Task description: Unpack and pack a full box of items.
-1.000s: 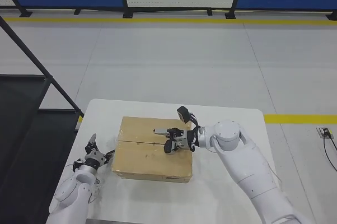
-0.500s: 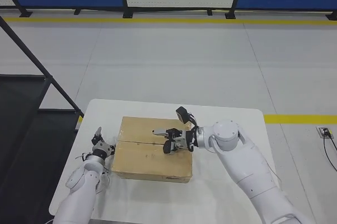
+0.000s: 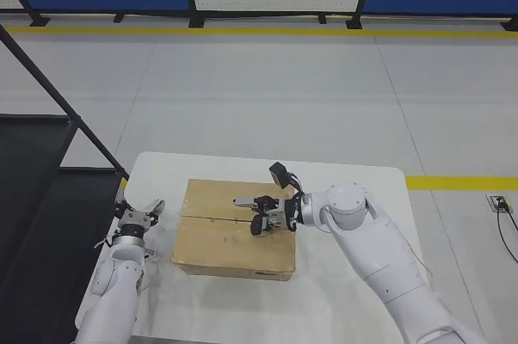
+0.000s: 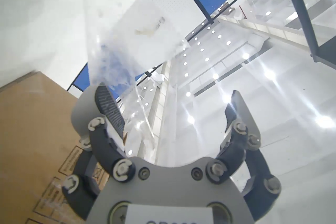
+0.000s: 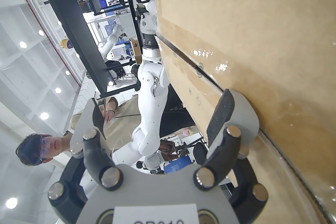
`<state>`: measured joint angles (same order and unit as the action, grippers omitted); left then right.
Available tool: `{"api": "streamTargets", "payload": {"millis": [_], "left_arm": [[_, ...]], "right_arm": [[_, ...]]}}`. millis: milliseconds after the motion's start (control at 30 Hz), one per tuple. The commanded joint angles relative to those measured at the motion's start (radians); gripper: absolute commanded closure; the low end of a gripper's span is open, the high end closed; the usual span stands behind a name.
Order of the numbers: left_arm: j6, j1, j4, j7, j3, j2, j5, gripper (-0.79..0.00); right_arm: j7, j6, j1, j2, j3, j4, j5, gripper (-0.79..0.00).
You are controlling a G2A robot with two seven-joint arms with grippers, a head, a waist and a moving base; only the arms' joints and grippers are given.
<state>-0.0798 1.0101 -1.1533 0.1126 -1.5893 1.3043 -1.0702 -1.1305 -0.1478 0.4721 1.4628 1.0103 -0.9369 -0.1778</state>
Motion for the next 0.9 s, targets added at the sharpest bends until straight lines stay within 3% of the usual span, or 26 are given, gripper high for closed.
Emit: {"api": "streamTargets", "payload": {"millis": [0, 567, 867], "left_arm": [[0.0, 0.01, -0.026, -0.004, -0.013, -0.001, -0.007, -0.785], [-0.059, 0.136, -0.27, -0.065, -0.111, -0.004, -0.032, -0.785], [-0.087, 0.172, -0.406, -0.082, -0.111, 0.0, -0.003, -0.785]], "right_arm": [[0.0, 0.003, -0.002, 0.0, -0.002, 0.003, -0.003, -0.785], [-0.009, 0.028, -0.026, -0.001, -0.013, 0.041, -0.022, -0.785], [0.015, 0.056, 0.009, -0.021, 0.027, -0.001, -0.022, -0.785]]}}
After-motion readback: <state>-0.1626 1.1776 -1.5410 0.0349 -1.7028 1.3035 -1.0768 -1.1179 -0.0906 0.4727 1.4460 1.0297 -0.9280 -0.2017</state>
